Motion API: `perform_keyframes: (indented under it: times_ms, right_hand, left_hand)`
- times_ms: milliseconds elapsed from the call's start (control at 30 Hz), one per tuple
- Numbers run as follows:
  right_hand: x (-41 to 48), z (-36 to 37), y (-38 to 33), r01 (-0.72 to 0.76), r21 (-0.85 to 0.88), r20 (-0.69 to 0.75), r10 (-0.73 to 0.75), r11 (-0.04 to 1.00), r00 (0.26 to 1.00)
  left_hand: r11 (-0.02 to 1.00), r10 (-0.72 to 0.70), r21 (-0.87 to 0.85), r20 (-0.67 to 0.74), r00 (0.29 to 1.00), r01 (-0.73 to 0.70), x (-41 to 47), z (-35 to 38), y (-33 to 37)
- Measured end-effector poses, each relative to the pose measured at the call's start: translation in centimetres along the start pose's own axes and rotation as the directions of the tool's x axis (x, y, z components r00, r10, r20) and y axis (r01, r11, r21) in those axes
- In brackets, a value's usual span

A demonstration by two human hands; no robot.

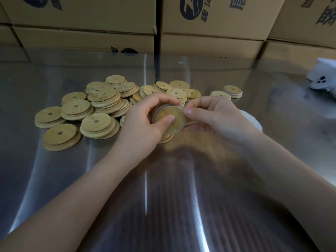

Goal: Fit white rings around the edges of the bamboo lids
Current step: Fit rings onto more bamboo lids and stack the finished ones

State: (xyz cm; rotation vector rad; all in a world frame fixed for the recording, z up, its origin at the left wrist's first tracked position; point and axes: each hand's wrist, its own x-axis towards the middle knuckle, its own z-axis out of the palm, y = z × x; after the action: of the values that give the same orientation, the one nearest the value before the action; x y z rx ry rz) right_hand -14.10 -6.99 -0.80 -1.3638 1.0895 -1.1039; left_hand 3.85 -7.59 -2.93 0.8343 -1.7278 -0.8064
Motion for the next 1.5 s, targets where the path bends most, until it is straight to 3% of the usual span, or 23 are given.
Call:
perform_keyframes:
  times_ms: [300, 433, 633, 933, 1133, 1300, 1500]
  right_hand:
    - [0.0, -0.2, 0.4, 0.067, -0.051, -0.074, -0.070, 0.996, 0.995]
    - [-0.1, 0.1, 0.6, 0.169, -0.067, -0.098, -0.175, 0.983, 0.980]
    - [-0.1, 0.1, 0.8, 0.199, -0.024, -0.056, -0.200, 0.980, 0.978]
    - [-0.1, -0.2, 0.9, 0.198, -0.023, -0.011, -0.198, 0.980, 0.980]
    - [0.1, 0.0, 0.9, 0.173, 0.066, -0.052, -0.170, 0.983, 0.984]
    - [0.2, -0.1, 1.0, 0.178, 0.102, -0.103, -0.168, 0.979, 0.980]
    - [0.4, -0.3, 1.6, 0.191, 0.106, -0.067, -0.185, 0.976, 0.981]
  left_hand:
    - [0.997, -0.051, -0.060, 0.001, 0.999, 0.051, -0.1, 0.2, -0.4]
    - [0.971, -0.140, -0.200, -0.049, 0.989, 0.128, 0.0, 0.2, -0.5]
    - [0.900, -0.231, -0.397, -0.081, 0.970, 0.181, 0.0, 0.1, -0.6]
    - [0.900, -0.241, -0.398, -0.111, 0.964, 0.179, -0.1, 0.2, -0.3]
    - [0.878, -0.268, -0.433, -0.090, 0.959, 0.204, 0.0, 0.1, -0.4]
    - [0.923, -0.245, -0.353, -0.225, 0.943, 0.156, -0.2, 0.6, -0.4]
    - [0.926, -0.237, -0.352, -0.262, 0.935, 0.136, -0.2, 0.5, -0.5]
